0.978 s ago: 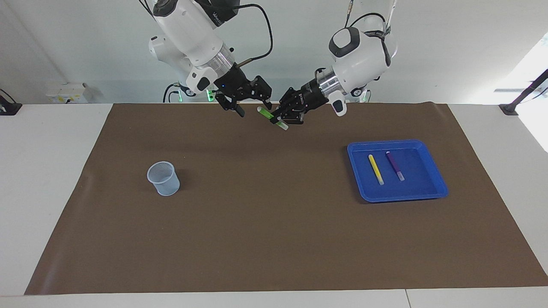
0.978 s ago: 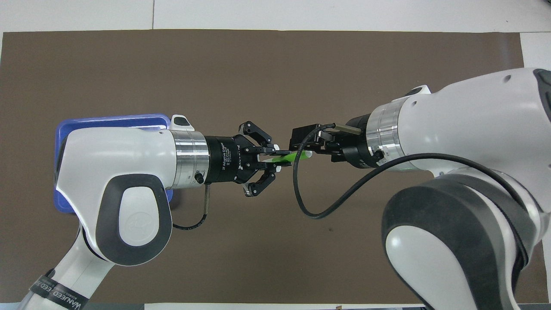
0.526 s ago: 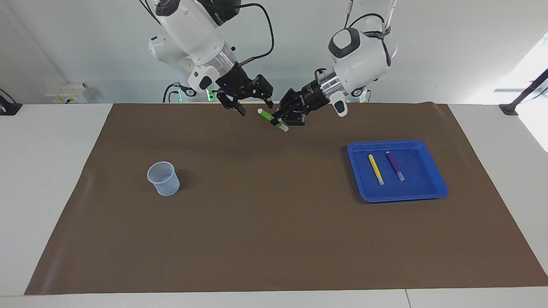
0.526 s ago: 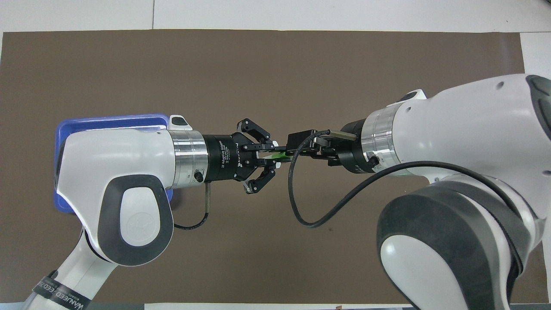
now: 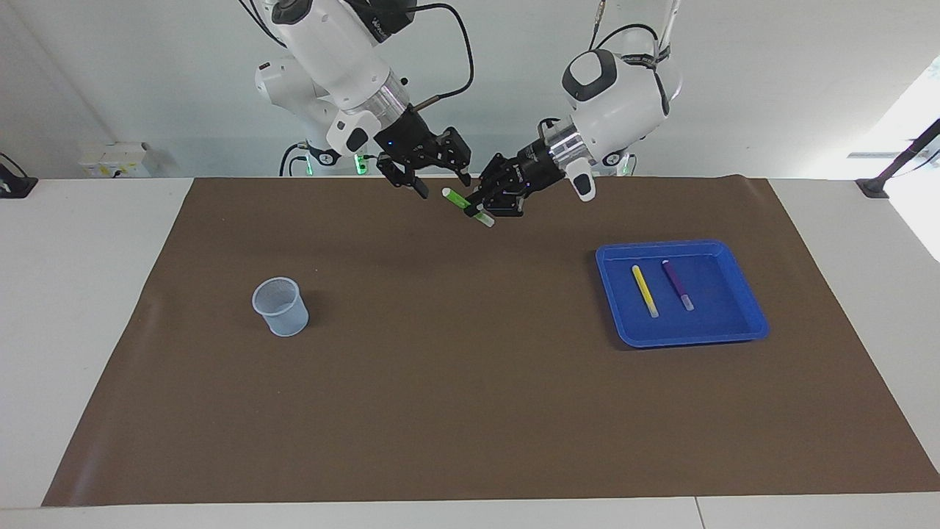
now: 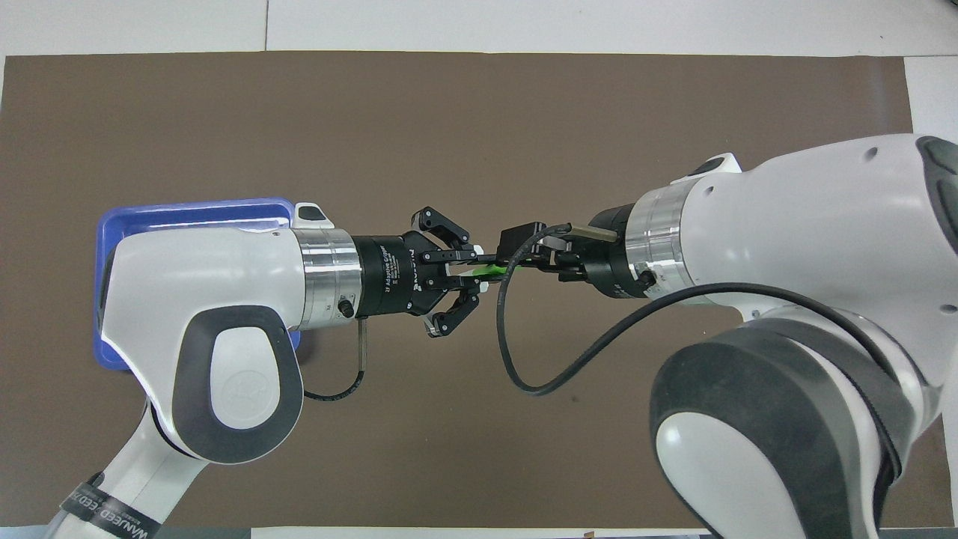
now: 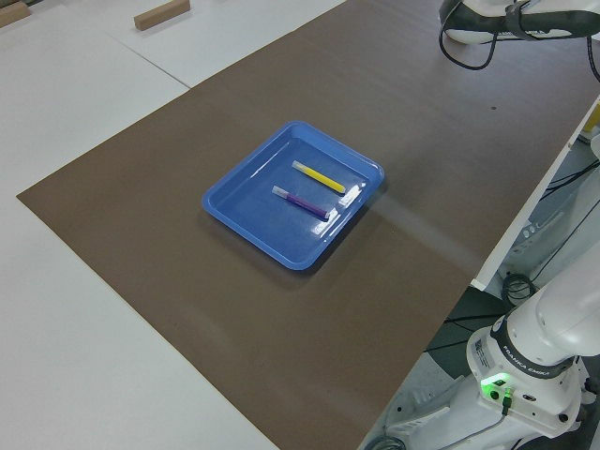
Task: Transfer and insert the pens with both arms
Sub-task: 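Grasp the green pen tip with the right gripper from the left gripper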
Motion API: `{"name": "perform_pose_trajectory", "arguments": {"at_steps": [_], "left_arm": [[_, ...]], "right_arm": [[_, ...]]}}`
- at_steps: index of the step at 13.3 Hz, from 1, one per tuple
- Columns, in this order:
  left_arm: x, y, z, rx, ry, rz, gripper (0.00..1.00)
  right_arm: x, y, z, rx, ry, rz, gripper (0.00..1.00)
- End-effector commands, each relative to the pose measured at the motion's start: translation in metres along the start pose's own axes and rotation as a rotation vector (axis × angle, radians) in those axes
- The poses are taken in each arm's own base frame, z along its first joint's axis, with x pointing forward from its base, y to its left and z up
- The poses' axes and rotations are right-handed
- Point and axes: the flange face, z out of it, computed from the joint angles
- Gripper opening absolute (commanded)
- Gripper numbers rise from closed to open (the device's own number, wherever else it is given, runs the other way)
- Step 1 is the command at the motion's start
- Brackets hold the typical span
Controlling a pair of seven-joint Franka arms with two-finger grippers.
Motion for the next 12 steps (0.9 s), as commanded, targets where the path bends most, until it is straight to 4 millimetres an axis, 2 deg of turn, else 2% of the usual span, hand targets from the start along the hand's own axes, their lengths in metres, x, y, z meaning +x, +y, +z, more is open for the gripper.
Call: {"name": "perform_pose_trajectory", "arguments": {"at_steps": [1,7,8,10,11,12], "left_arm": [[0.0011,-0.0112,-0.0051,-0.019,-0.009,-0.017,0.00],[0.0010,-0.0110,-0.0052,-0.021,-0.015,-0.021,0.00],[0.0010,-0.0110,-0.0052,-0.021,-0.015,-0.021,0.00],[0.0010,-0.0110,-0.0052,-0.021,-0.016,-0.022,0.00],[0.0010,-0.0110,-0.0052,-0.021,-0.016,-0.020,0.00],[0.0010,-0.0110,-0.0052,-0.021,-0.016,-0.020,0.00]], "right_arm": [[-0.0025,0.0062,0.0000,0.028,0.024,0.009,0.83],[-0.0063,0.0075,0.0021,0.023,0.015,0.006,0.78],[-0.0073,0.0076,0.0028,0.022,0.013,0.005,0.66],[-0.0078,0.0071,0.0032,0.021,0.013,0.003,0.18],[-0.0072,0.0076,0.0029,0.021,0.014,0.004,0.00],[-0.0072,0.0077,0.0029,0.021,0.014,0.003,0.00]]}}
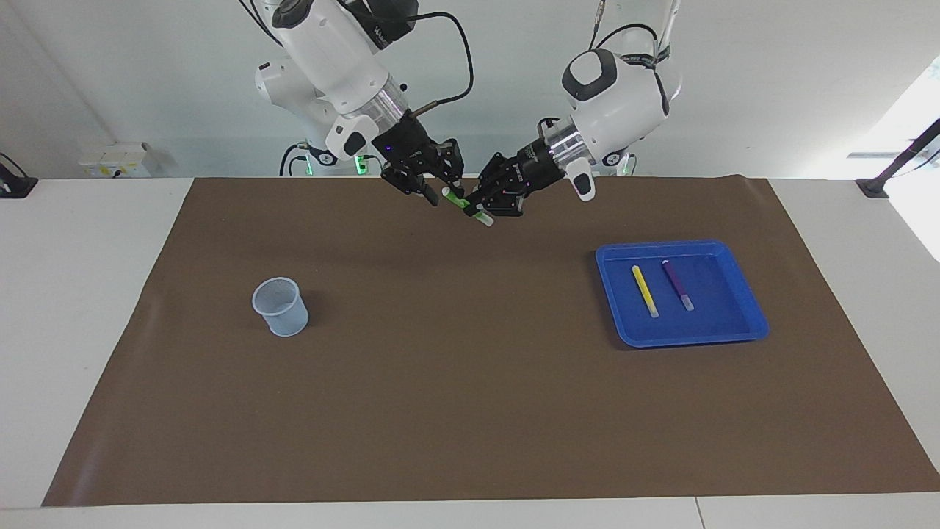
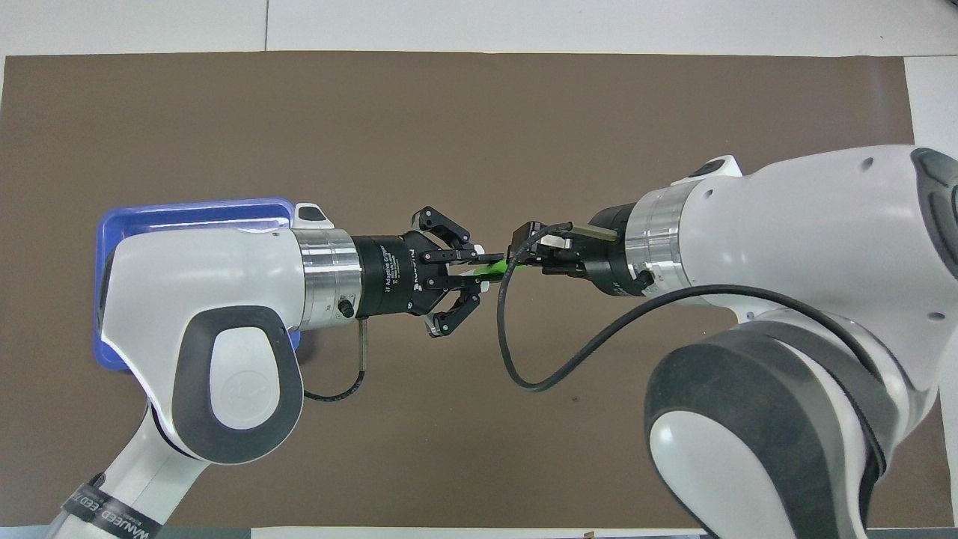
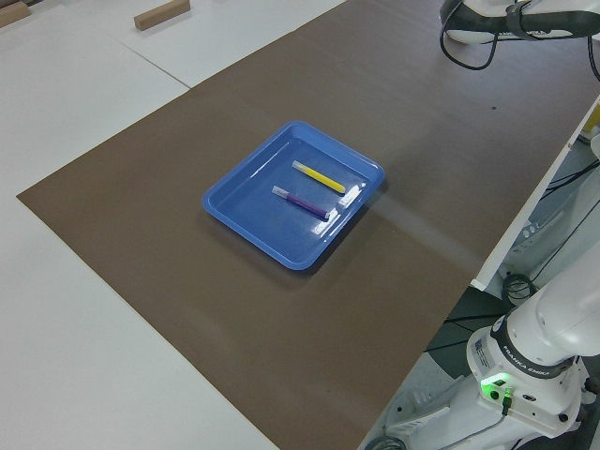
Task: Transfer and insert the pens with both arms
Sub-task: 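Grasp the green pen tip with the right gripper from the left gripper, then carry the green pen into the cup while the left gripper returns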
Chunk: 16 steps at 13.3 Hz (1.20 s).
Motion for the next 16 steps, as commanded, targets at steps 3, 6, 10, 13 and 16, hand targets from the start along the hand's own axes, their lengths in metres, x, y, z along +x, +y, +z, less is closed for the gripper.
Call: {"name": "perform_pose_trajectory", "arguments": {"at_steps": [3,6,10,13,16], "left_arm": [[0.001,-0.011,-0.006,-0.020,-0.010,-0.015,0.00],[0.001,-0.009,-0.007,-0.032,-0.012,-0.017,0.00],[-0.002,-0.012,-0.007,-0.039,-0.013,-0.011,1.00],[-0.001,-0.010,-0.013,-0.048,-0.015,-0.018,1.00],[0.009,0.000,-0.025,-0.057,0.001,-0.025,1.00]], "right_arm": [[-0.007,0.003,-0.002,0.017,0.002,-0.007,0.00],[-0.009,0.001,-0.001,0.016,0.000,-0.010,0.00],[-0.009,0.001,0.000,0.003,0.006,-0.025,0.00],[-0.002,0.019,0.003,-0.076,0.031,-0.069,0.00],[0.029,0.078,-0.018,-0.204,0.081,-0.156,0.00]]}}
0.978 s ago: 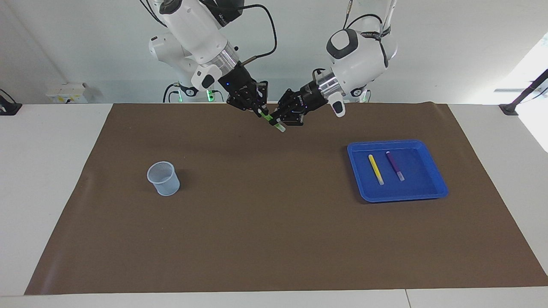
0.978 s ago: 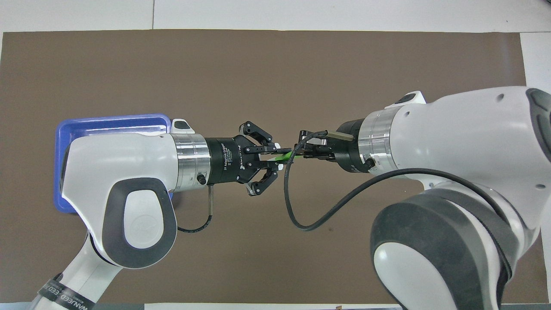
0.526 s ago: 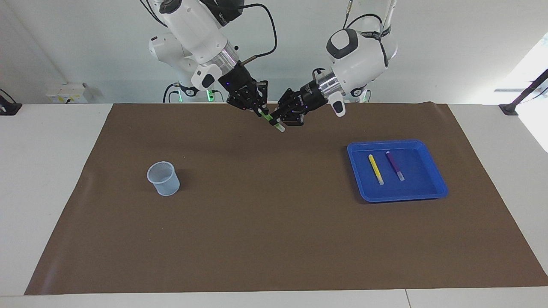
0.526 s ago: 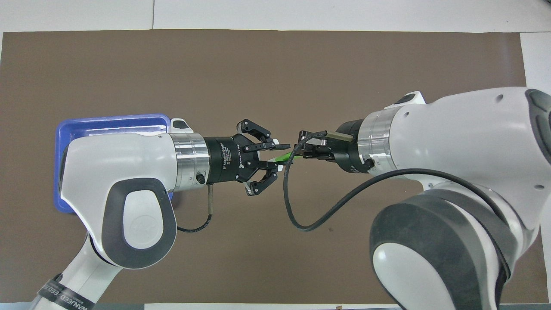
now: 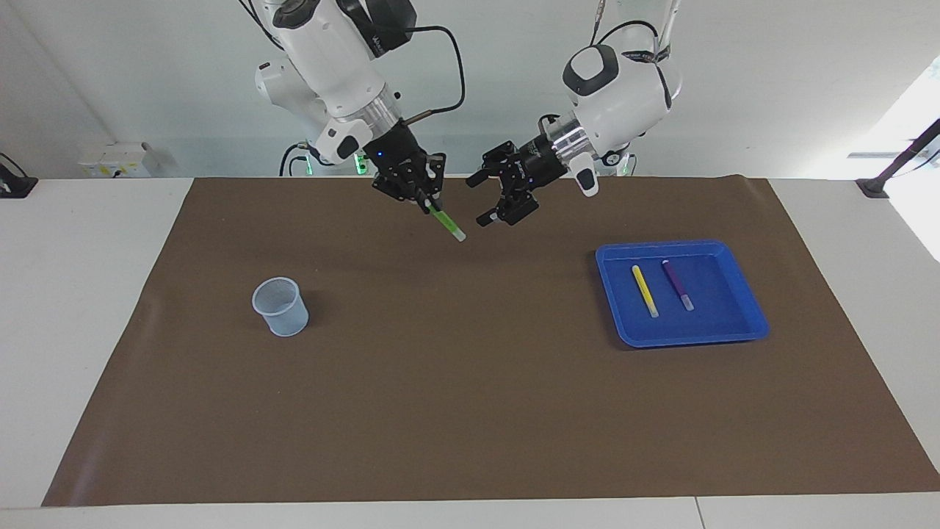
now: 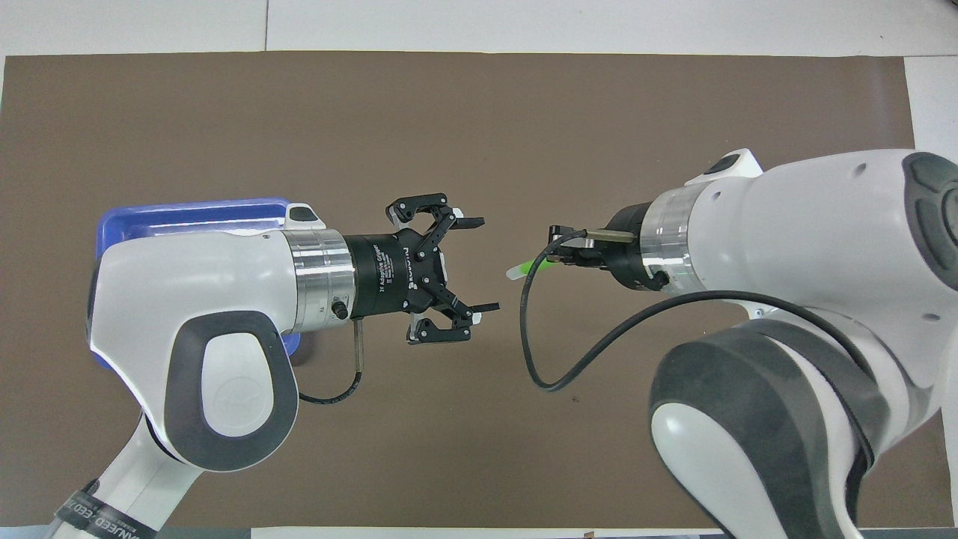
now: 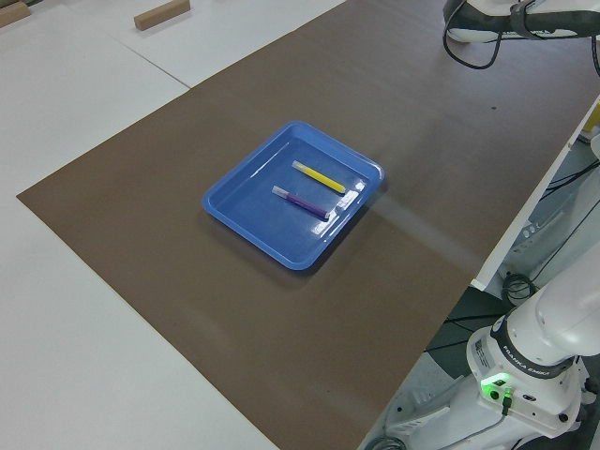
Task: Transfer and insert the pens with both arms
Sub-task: 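Carry the green pen into the cup while the left gripper returns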
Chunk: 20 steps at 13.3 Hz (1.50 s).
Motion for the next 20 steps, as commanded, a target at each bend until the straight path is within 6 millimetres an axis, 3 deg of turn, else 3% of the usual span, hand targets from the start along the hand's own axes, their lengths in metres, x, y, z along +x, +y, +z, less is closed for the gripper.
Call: {"name": "perform_pose_trajectory", "arguments": {"at_steps": [1,5,8,10,15,17,20], "left_arm": [[0.015,0.004,-0.023,-0.012,0.040,0.005,1.00],[0.046,0.028,-0.055,0.040,0.193,0.136,1.00],[0.068,0.045,-0.088,0.140,0.353,0.317,1.00],[0.094,0.055,-0.115,0.214,0.469,0.433,1.00],[0.163,0.075,-0.198,0.367,0.528,0.755,1.00],[0.183,0.081,-0.217,0.434,0.576,0.881,1.00],[0.211,0.091,-0.220,0.595,0.627,1.104,1.00]], "right_arm": [[0.017,0.066,-0.017,-0.083,0.033,-0.092,0.00],[0.024,0.145,-0.024,-0.205,0.000,-0.225,0.00],[0.016,0.182,-0.021,-0.317,-0.002,-0.309,0.00],[0.015,0.208,-0.017,-0.360,0.008,-0.352,0.00],[0.025,0.237,0.001,-0.372,0.035,-0.408,0.00],[0.025,0.248,0.008,-0.373,0.018,-0.405,0.00],[0.015,0.262,0.028,-0.372,0.001,-0.406,0.00]]}}
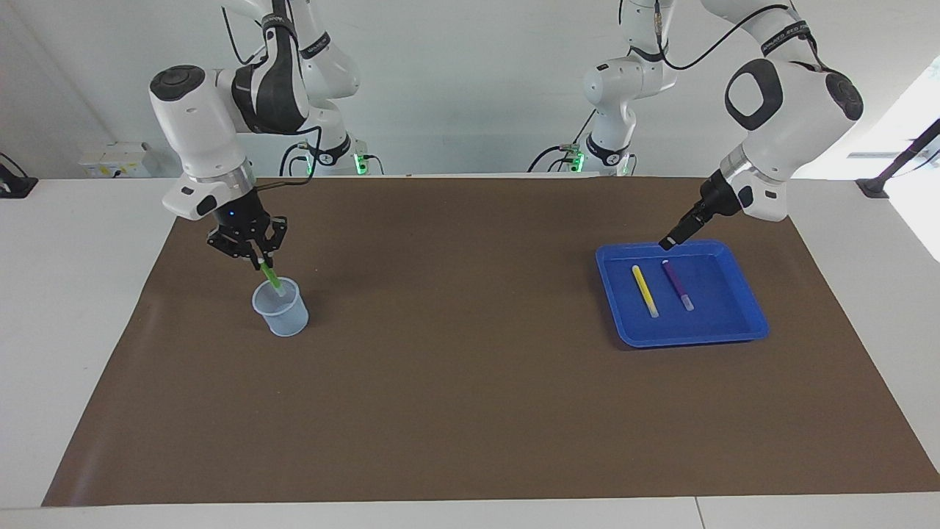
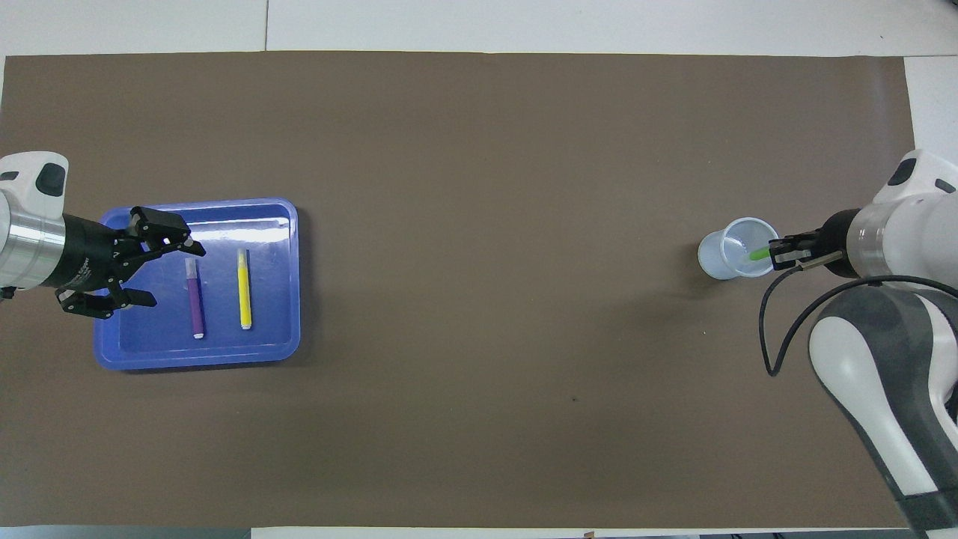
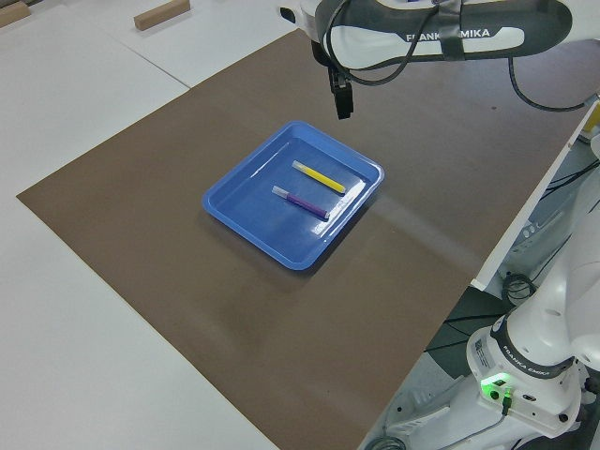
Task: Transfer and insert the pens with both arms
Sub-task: 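Carry the green pen into the cup while the left gripper returns, then grasp the purple pen with the left gripper while the right gripper withdraws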
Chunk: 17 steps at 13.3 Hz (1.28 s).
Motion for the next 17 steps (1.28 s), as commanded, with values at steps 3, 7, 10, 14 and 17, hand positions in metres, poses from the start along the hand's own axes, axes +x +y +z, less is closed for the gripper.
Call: {"name": "perform_pose_trajectory", "arguments": {"at_steps": [3,7,10,14,17], "left_arm": [[0.029,-0.009,0.031,0.135,0.062,0.299,1.00],[0.055,-0.016,0.070,0.132,0.076,0.438,1.00],[0.072,-0.037,0.107,0.199,0.128,0.509,1.00],[0.070,-0.049,0.145,0.198,0.158,0.524,0.97],[0.065,-0.055,0.159,0.202,0.141,0.525,0.94]], "right_arm": [[-0.017,0.001,0.034,-0.017,0.007,-0.023,0.00],[-0.017,0.001,0.042,-0.016,0.008,-0.020,0.35],[-0.017,0.001,0.042,-0.014,0.005,-0.022,0.84],[-0.004,0.006,0.029,-0.020,0.031,-0.010,1.00],[0.008,0.009,0.004,-0.019,0.029,0.000,1.00]]}}
